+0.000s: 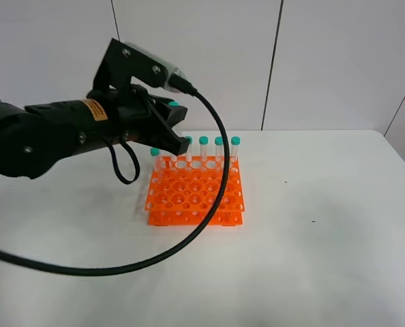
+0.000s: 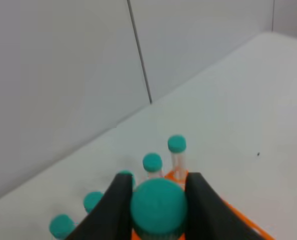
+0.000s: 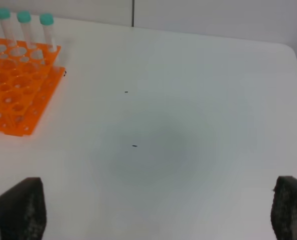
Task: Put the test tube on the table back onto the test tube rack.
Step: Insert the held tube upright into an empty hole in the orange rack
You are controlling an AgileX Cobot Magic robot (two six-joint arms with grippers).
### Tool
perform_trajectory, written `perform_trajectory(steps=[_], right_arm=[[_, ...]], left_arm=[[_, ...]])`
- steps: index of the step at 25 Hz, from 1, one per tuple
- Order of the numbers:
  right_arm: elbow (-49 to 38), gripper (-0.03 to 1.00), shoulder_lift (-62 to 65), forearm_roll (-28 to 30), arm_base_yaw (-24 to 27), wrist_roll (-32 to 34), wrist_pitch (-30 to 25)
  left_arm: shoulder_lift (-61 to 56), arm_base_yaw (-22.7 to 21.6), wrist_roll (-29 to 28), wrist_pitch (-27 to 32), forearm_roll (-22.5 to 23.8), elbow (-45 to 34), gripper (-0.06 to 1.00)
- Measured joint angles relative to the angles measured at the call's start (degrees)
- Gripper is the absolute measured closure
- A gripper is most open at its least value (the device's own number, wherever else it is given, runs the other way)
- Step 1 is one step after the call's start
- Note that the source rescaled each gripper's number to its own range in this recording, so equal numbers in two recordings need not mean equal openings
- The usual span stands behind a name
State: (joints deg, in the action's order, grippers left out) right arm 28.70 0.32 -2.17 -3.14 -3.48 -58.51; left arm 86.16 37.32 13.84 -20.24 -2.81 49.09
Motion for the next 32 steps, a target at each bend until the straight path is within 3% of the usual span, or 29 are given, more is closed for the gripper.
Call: perform_trajectory(steps=[7, 11, 17, 32], right_arm=[[0.0, -0.03, 0.0, 0.0, 0.0, 0.0, 0.0], [0.0, -0.03, 0.1, 0.0, 0.0, 0.0, 0.0], [0.0, -0.03, 0.1, 0.0, 0.0, 0.1, 0.0], [0.0, -0.03, 0.1, 0.0, 0.0, 0.1, 0.0]], left_arm=[[10.5, -0.8, -0.5, -0.5, -1.4, 7.8, 0.94], [14.7, -4.0, -3.3, 1.9, -1.4, 11.3, 0.94], [15.4, -8.5, -5.4, 3.0, -1.2, 11.6, 0.94], [20.8, -9.1, -5.4, -0.1, -1.1, 11.7, 0.94]])
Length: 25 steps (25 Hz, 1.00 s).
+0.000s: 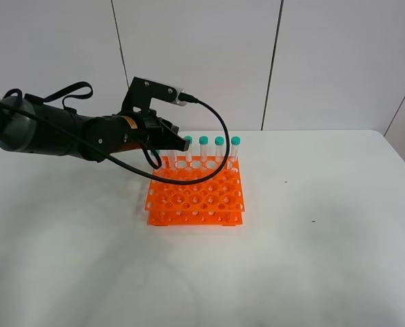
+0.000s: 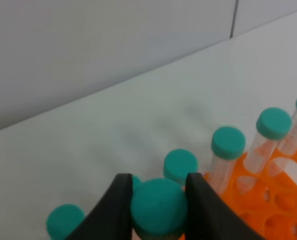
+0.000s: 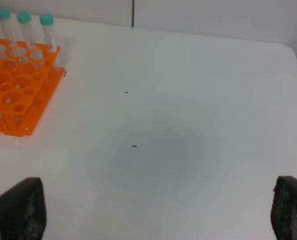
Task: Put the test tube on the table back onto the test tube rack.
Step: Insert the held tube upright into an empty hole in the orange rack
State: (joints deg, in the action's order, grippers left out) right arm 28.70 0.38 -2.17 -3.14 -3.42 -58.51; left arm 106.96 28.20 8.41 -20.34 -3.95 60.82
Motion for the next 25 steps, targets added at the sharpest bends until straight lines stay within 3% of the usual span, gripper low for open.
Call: perform_trajectory(steps=[25], right_arm=[[0.0, -0.03, 0.0, 0.0, 0.0, 0.0, 0.0]], left_arm=[[7.1, -0.1, 0.0, -4.1, -0.1, 0.0, 0.94]])
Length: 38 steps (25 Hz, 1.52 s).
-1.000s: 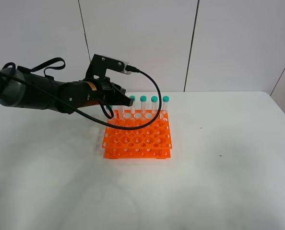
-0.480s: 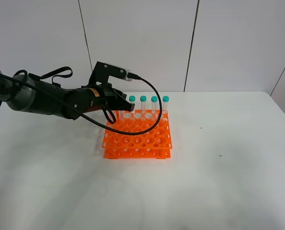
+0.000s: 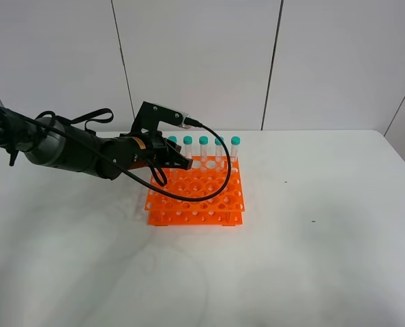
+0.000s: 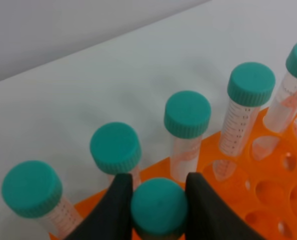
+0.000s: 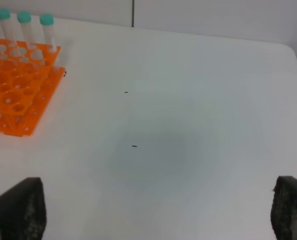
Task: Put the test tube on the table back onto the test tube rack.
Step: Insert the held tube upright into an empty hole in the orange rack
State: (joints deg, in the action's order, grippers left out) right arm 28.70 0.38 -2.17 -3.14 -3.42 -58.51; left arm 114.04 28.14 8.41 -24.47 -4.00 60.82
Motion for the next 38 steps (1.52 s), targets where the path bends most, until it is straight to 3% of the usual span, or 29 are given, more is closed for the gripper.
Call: perform_trajectory(steps=[20, 28, 38], right_arm=[[0.0, -0.03, 0.0, 0.0, 0.0, 0.0, 0.0], [0.0, -0.03, 0.0, 0.0, 0.0, 0.0, 0.0], [0.0, -0.03, 0.0, 0.0, 0.0, 0.0, 0.0]], left_arm=[[0.0, 0.0, -2.4, -0.2, 0.0, -0.3, 0.94], [0.1, 0.0, -2.4, -5.6, 0.0, -3.9, 0.94], [0.1, 0.0, -2.4, -6.0, 0.0, -4.0, 0.94]])
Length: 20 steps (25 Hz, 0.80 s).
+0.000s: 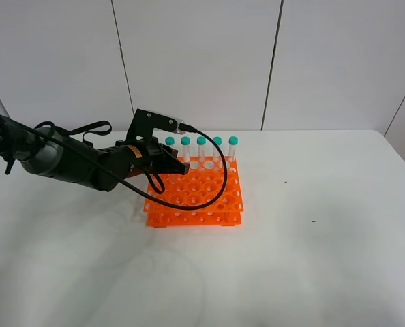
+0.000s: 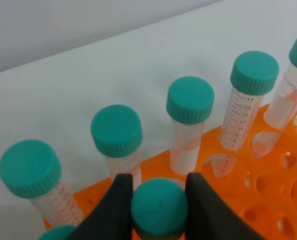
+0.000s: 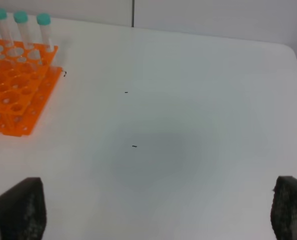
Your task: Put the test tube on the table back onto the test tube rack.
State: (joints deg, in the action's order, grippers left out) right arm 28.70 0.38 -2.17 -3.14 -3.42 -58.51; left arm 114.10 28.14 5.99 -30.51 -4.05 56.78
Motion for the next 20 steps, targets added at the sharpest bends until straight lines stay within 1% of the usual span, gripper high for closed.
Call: perform_trajectory(steps=[2, 3, 6, 7, 8, 12, 17, 20], right_arm=[[0.0, -0.03, 0.0, 0.0, 0.0, 0.0, 0.0], [0.0, -0.03, 0.0, 0.0, 0.0, 0.0, 0.0], [0.0, -0.03, 0.0, 0.0, 0.0, 0.0, 0.0], [0.0, -0.03, 0.0, 0.0, 0.0, 0.0, 0.0], [0.0, -0.03, 0.0, 0.0, 0.0, 0.0, 0.0], [0.0, -0.03, 0.0, 0.0, 0.0, 0.0, 0.0], [0.0, -0.03, 0.0, 0.0, 0.0, 0.0, 0.0], [0.0, -0.03, 0.0, 0.0, 0.0, 0.0, 0.0]], left_arm=[[0.0, 0.0, -0.1, 0.0, 0.0, 0.0, 0.94], [0.0, 0.0, -0.3, 0.1, 0.0, 0.0, 0.90], [0.0, 0.0, -1.3, 1.3, 0.0, 0.7, 0.65], [0.0, 0.0, -1.6, 1.6, 0.0, 0.9, 0.58], [0.0, 0.0, -1.8, 1.7, 0.0, 1.1, 0.54], [-2.1, 0.0, -2.1, 2.7, 0.0, 1.3, 0.49], [-9.4, 0.6, -2.1, 3.2, 0.0, 1.3, 0.48], [-15.9, 0.9, -2.1, 6.2, 0.0, 1.5, 0.48]])
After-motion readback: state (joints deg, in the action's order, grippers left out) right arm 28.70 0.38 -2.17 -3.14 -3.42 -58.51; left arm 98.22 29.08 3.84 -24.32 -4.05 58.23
